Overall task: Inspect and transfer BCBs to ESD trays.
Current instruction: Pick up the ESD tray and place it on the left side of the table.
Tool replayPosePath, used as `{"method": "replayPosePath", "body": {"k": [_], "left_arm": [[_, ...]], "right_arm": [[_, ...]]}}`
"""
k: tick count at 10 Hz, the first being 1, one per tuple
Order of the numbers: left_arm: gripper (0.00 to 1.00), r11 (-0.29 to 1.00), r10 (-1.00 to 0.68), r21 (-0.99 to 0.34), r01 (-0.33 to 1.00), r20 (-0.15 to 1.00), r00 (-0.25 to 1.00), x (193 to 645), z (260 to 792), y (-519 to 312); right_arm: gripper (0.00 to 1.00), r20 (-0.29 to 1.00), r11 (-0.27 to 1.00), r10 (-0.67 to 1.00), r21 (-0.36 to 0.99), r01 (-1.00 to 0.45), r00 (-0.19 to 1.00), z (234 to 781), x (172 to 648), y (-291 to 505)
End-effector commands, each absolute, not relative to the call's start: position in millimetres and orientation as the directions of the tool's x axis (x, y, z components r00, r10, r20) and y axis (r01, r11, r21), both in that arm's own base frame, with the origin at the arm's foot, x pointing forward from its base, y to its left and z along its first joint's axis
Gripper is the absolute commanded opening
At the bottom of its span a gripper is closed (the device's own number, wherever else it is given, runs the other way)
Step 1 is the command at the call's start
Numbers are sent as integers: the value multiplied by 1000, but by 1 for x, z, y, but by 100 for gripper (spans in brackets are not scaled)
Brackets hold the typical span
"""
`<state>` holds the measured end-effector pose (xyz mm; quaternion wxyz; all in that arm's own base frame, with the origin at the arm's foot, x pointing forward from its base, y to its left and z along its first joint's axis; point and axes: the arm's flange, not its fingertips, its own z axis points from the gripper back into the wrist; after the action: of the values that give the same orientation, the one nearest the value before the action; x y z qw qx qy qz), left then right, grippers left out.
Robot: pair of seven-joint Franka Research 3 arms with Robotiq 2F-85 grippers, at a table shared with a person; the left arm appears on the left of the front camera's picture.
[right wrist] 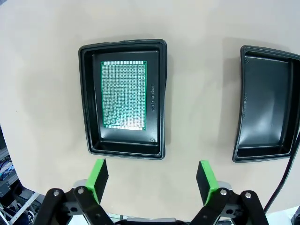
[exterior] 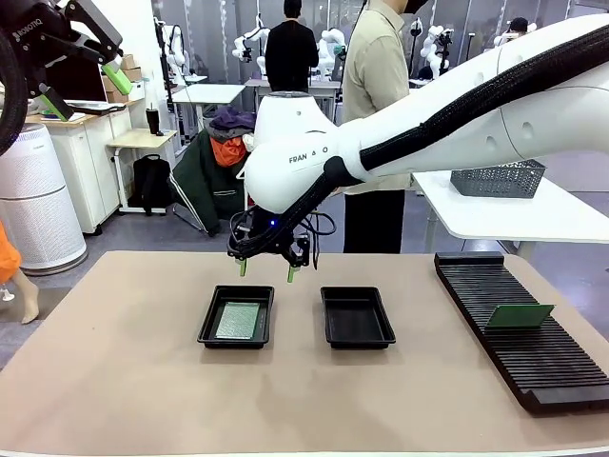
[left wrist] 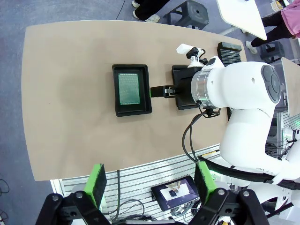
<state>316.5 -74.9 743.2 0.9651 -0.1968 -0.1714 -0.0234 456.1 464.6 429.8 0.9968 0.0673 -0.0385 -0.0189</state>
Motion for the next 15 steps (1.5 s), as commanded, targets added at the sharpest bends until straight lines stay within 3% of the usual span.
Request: {"method": "replayPosePath", "body": {"k": [1,3,7,15], "left_arm": [[100,924,22,-368,109,336,942,316,742,-74],[100,921,22,-372,113,340,940,317,743,-75],[100,940,-16,-325,102,256,967,361,710,-90],[100,962,-68,-258,90,95,993,438,591,-147]], "right_arm": [[100,87,989,-48,141,36,995,428,456,465],[100,74,990,-43,136,33,996,430,456,465],[100,55,945,-66,323,45,996,441,449,415],[100,25,825,-80,563,52,996,452,438,341]]}}
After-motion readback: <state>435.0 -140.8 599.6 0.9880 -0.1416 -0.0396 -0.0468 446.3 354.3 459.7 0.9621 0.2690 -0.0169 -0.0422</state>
